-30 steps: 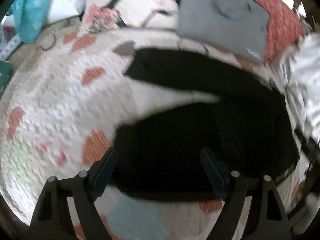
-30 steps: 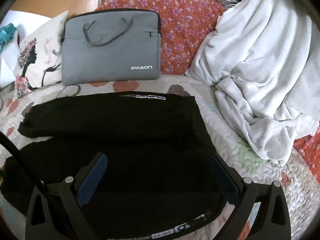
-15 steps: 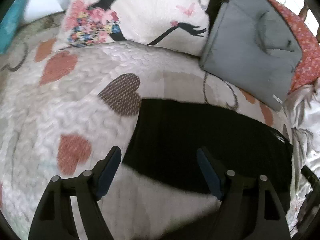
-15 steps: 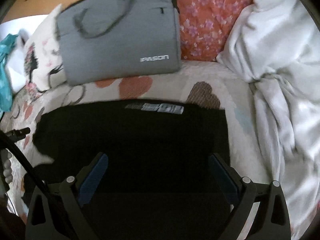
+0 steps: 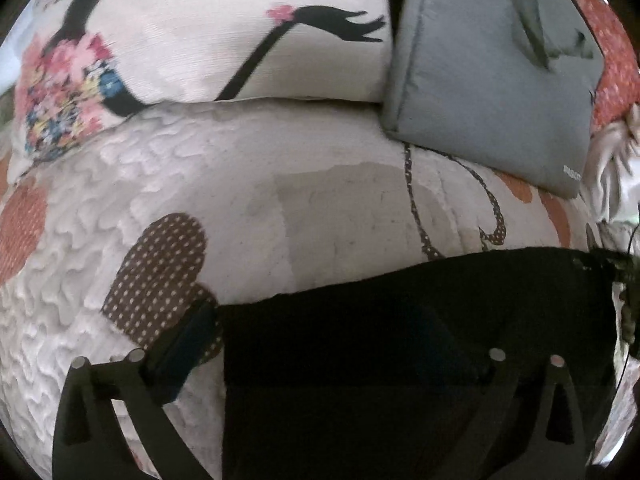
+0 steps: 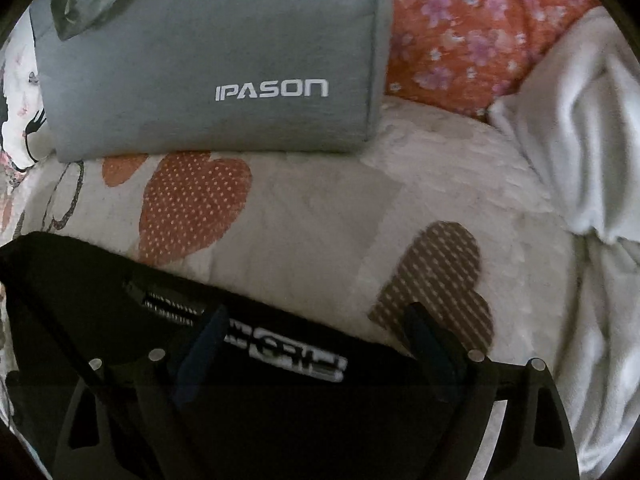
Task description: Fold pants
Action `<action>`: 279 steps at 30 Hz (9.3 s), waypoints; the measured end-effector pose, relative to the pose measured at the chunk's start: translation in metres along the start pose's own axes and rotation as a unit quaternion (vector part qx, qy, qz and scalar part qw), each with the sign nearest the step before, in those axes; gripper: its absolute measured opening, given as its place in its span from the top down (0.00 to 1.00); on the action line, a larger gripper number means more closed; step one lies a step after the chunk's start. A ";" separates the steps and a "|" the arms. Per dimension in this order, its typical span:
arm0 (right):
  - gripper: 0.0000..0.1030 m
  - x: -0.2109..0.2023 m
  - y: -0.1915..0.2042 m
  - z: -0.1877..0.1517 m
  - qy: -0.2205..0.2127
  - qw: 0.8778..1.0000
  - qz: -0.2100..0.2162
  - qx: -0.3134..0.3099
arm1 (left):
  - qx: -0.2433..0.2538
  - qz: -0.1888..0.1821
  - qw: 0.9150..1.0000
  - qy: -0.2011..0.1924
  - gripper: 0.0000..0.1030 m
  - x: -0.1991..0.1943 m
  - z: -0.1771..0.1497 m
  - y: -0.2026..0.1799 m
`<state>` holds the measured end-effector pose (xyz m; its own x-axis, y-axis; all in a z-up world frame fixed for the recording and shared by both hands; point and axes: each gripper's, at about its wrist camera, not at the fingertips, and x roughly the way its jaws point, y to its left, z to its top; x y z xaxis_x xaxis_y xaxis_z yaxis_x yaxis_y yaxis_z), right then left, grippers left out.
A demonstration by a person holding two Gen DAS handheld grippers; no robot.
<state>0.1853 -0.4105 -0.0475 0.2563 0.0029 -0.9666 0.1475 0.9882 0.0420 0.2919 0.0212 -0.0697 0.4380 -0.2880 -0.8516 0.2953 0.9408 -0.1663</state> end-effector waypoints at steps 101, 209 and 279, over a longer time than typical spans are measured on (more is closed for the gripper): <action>0.67 -0.118 0.375 -0.180 0.069 0.952 0.195 -0.227 | -0.181 -0.083 0.979 -0.035 0.66 -0.195 -0.305 0.005; 0.59 -0.030 0.276 -0.097 0.082 0.993 0.088 -0.003 | -0.242 -0.016 0.969 -0.048 0.71 -0.201 -0.280 0.058; 0.34 -0.020 0.574 -0.152 0.184 0.952 0.018 -0.243 | -0.412 0.047 0.902 -0.116 0.66 -0.249 -0.339 0.169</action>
<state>0.1199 0.1800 -0.0424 -0.1128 0.0032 -0.9936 -0.3369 0.9406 0.0413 -0.0552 0.3125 -0.0542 0.6220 -0.1399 -0.7704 -0.4430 0.7485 -0.4936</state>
